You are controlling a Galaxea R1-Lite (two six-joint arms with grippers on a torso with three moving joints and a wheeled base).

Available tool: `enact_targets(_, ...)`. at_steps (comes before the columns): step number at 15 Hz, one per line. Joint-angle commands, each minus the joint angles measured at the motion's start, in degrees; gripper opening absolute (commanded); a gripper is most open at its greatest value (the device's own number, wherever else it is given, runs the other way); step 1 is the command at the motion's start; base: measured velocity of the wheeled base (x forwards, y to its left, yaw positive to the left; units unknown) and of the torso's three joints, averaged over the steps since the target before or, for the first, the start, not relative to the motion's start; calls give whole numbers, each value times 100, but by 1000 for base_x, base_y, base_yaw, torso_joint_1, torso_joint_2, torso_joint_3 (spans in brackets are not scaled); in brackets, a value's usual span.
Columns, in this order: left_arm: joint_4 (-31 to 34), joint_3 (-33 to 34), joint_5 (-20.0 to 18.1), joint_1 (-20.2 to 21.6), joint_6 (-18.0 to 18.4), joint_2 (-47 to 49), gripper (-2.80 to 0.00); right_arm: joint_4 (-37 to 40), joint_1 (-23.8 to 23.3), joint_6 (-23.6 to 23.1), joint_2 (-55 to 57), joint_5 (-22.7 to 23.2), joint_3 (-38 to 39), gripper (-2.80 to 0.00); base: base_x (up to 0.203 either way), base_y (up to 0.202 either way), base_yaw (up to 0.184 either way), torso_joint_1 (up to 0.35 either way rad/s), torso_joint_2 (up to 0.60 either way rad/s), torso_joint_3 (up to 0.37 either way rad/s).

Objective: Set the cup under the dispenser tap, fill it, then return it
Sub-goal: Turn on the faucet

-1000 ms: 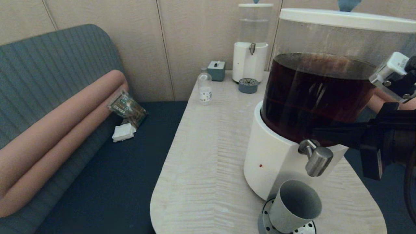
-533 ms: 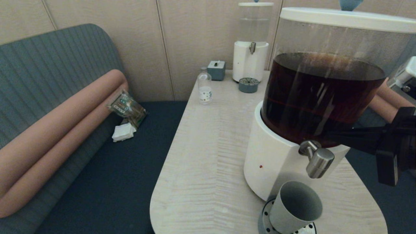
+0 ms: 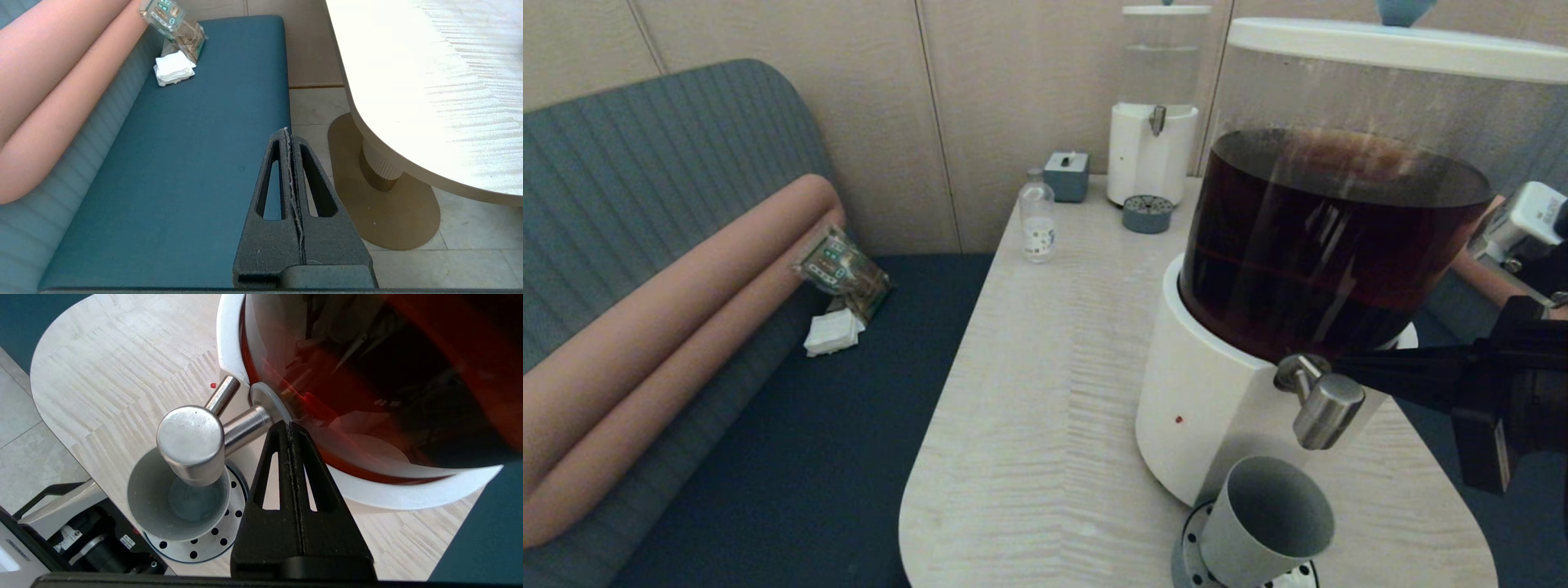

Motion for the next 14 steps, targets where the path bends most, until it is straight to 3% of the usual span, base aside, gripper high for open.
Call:
enact_targets(1,-3,0,6,0,1,7,-280,-13,14,-6,93,7,7,-280,0,0,0,0,0,0)
enact_targets(14,4,0,-2,0,1,7,-280,-642,315,-59,435,-28,24,-280,0,0,0,0,0,0)
